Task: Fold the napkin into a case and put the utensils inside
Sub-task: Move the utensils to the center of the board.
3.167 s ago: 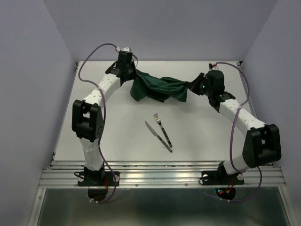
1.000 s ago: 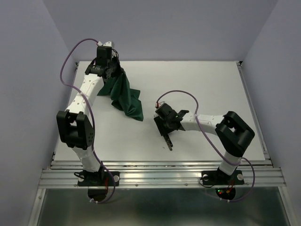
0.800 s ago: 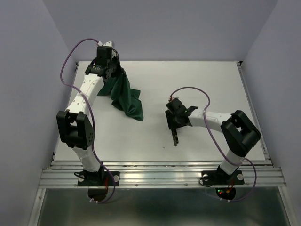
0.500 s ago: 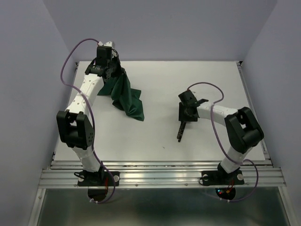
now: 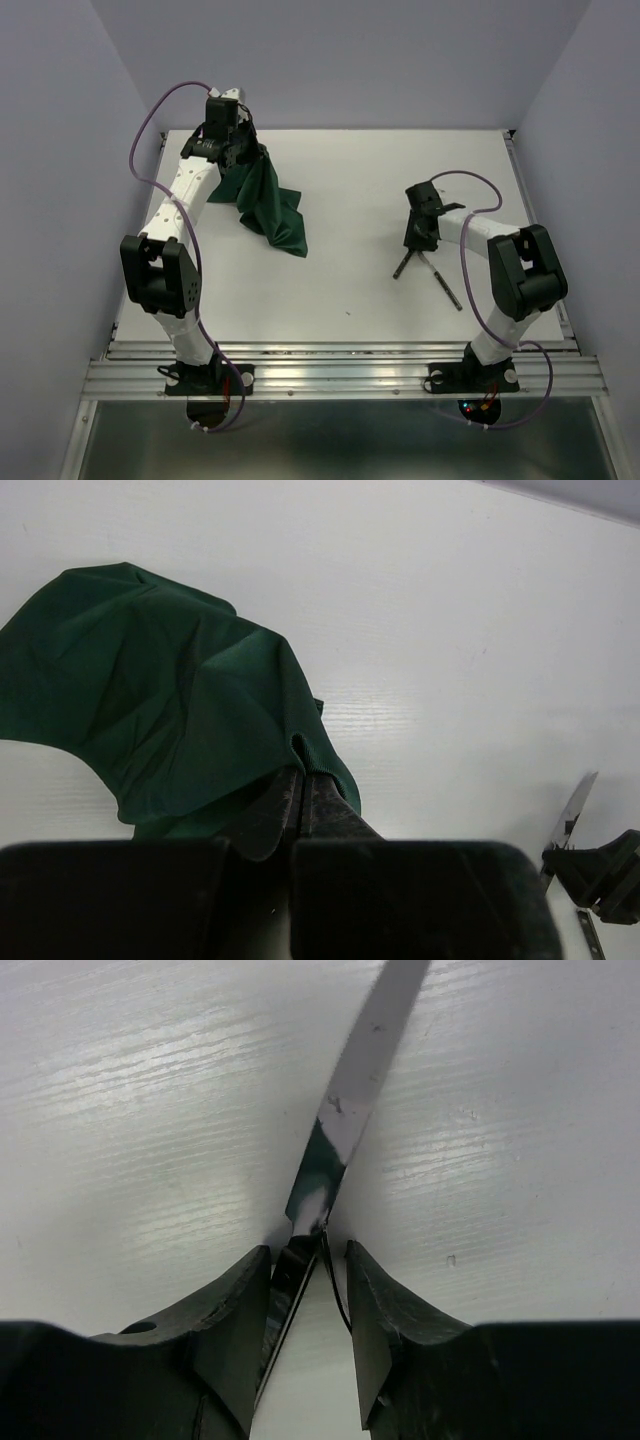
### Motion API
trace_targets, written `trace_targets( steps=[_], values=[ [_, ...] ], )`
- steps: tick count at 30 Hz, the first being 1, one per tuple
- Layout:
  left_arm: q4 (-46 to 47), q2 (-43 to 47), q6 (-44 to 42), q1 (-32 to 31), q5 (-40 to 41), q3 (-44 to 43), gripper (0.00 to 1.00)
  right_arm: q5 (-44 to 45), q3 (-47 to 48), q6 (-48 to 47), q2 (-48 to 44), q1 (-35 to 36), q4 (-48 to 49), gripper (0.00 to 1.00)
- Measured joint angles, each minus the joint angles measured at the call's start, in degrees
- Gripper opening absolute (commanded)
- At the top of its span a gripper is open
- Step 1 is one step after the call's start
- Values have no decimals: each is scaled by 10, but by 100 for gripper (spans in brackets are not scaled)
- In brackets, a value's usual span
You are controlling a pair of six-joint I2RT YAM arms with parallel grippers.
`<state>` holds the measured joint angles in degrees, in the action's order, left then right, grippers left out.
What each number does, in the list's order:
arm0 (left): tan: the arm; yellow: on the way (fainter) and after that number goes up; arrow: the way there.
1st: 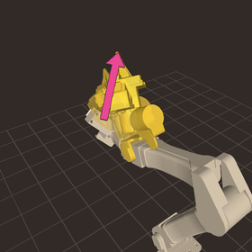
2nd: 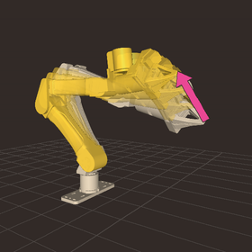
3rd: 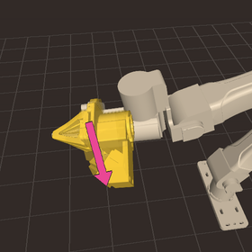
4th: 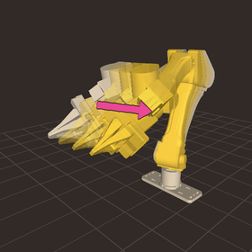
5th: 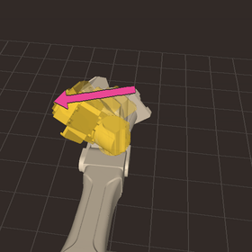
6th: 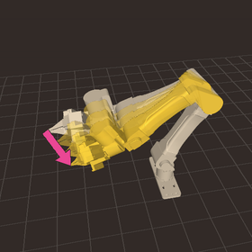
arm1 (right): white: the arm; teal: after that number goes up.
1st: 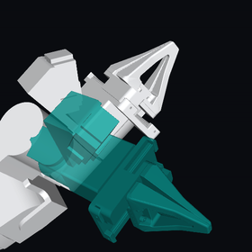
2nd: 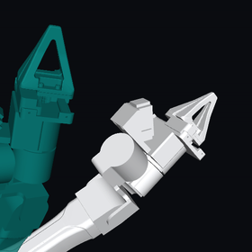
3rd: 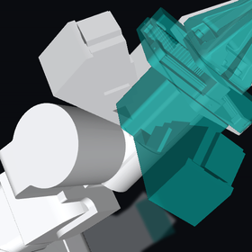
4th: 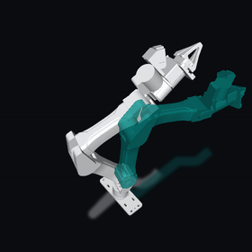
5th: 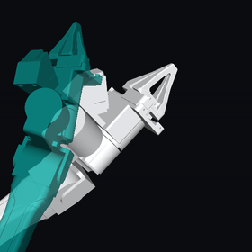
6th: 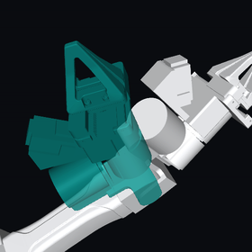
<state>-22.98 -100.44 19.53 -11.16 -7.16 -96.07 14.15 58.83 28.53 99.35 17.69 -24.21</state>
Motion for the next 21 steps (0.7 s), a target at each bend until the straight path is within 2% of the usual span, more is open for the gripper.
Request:
trace_targets(
  steps=[7, 9, 14, 19, 20, 21],
  values=[
    [0, 0, 0, 0, -4, 0, 0, 10, 21, -7, 15, 0, -13, 41],
    [0, 0, 0, 0, -6, 0, 0, 16, 38, -10, 28, 0, -20, 50],
    [0, 0, 0, 0, -8, 0, 0, 34, 57, -27, 38, -1, -29, 87],
    [0, 0, 0, 0, -11, 0, 0, 39, 35, -35, 9, -1, -42, 86],
    [0, 0, 0, 0, -12, 0, 0, 40, 27, -37, -7, -1, -48, 83],
    [0, 0, 0, 0, -13, 0, 0, 40, 20, -37, -30, 1, -55, 72]
  ],
)
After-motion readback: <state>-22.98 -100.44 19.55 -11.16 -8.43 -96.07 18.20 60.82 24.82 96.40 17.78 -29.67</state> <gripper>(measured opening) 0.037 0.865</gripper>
